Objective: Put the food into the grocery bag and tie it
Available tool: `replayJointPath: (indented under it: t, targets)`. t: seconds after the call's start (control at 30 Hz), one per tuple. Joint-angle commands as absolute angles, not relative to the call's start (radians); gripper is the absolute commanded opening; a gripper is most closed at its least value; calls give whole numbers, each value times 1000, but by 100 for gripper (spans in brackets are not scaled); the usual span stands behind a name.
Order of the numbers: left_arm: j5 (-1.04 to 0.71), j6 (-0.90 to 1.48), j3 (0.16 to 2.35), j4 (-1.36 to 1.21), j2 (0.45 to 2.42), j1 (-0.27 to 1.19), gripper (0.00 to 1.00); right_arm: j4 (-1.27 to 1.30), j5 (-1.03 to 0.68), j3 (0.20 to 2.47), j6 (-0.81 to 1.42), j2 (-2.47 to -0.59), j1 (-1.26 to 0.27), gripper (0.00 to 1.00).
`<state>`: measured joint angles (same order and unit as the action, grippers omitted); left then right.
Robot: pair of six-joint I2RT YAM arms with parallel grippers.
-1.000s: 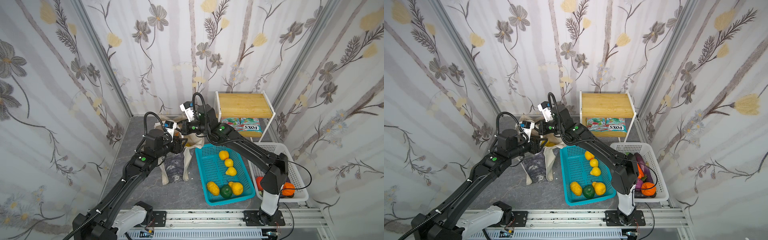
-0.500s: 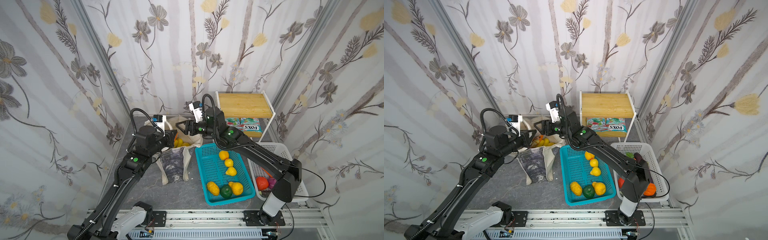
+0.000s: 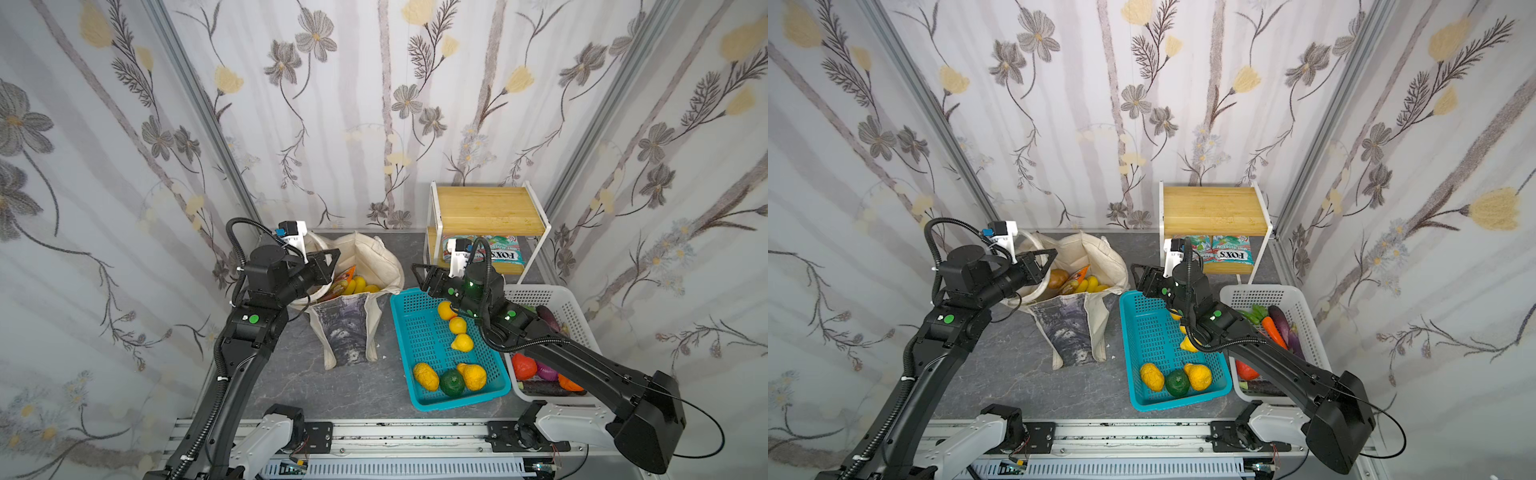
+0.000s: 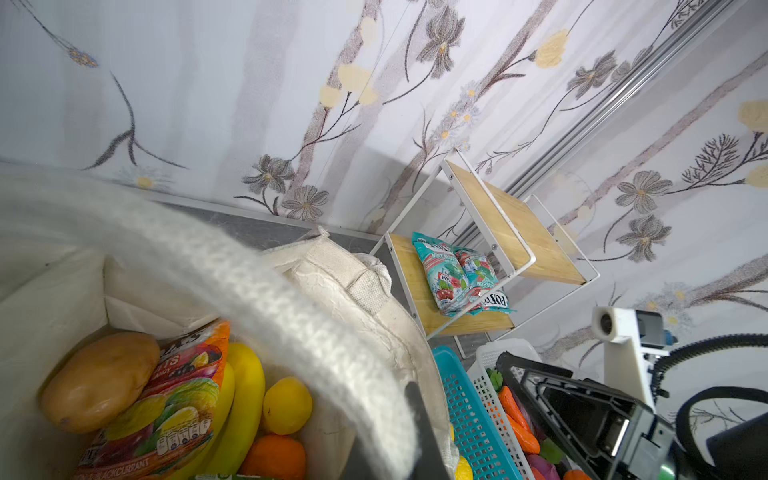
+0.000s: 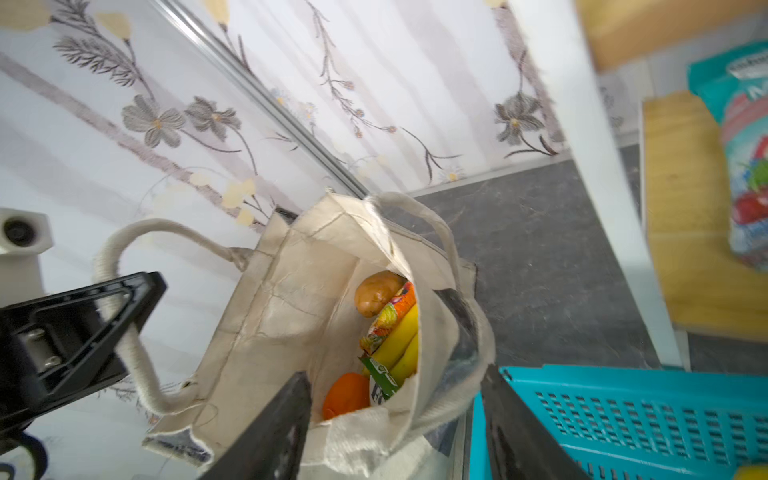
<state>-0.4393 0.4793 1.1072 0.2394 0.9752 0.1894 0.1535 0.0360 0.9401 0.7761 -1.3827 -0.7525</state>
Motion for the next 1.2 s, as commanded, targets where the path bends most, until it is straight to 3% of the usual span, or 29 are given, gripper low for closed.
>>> replayJointPath:
  t: [0.0, 0.47, 1.07, 1.17]
  targets:
    - [-450, 505, 1124, 207, 961, 184, 0, 209, 43, 903, 960, -1379, -760, 70]
    - [-409, 476, 1091, 209, 938, 175, 0, 498, 63, 689, 1288, -1425, -800, 67]
    - [-431, 461, 1088, 209, 925, 167, 0, 797, -121, 800, 1523, -1718, -815, 61]
    - [-431, 461, 1087, 210, 930, 167, 0, 871, -119, 800, 1564, -1766, -815, 56]
